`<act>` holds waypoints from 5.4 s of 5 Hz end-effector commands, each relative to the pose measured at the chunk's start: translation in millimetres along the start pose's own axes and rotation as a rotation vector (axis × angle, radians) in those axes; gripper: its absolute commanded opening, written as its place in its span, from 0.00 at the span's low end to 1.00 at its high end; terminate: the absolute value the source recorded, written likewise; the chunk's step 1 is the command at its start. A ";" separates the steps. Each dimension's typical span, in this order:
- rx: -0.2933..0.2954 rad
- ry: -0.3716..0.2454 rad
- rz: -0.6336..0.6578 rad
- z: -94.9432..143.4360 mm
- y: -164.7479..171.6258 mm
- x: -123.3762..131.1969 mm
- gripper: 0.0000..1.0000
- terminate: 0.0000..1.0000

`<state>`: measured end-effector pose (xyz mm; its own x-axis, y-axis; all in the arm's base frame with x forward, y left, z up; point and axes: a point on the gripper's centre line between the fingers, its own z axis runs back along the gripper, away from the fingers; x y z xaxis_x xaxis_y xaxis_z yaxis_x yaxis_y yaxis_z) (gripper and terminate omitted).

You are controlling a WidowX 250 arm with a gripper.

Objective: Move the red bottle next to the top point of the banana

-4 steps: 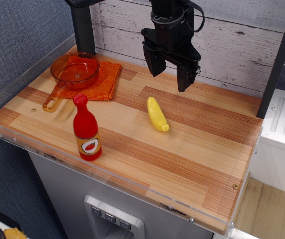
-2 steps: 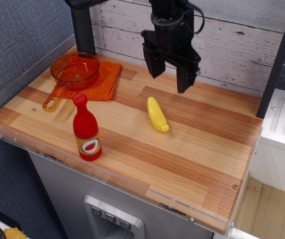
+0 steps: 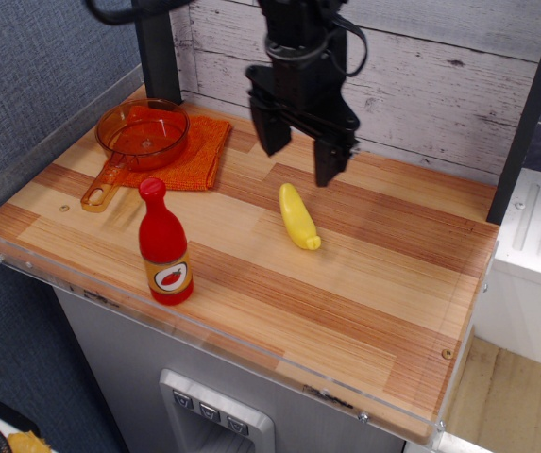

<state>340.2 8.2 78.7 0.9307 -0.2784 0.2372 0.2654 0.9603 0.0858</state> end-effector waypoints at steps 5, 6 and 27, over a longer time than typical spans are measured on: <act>0.041 0.083 0.054 44.9 25.6 -82.4 1.00 0.00; 0.032 0.098 0.067 45.9 23.6 -87.4 1.00 0.00; 0.046 0.134 0.440 19.7 65.2 54.4 0.00 0.00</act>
<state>404.0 47.8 94.1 0.9839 0.1558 0.0875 -0.1601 0.9861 0.0453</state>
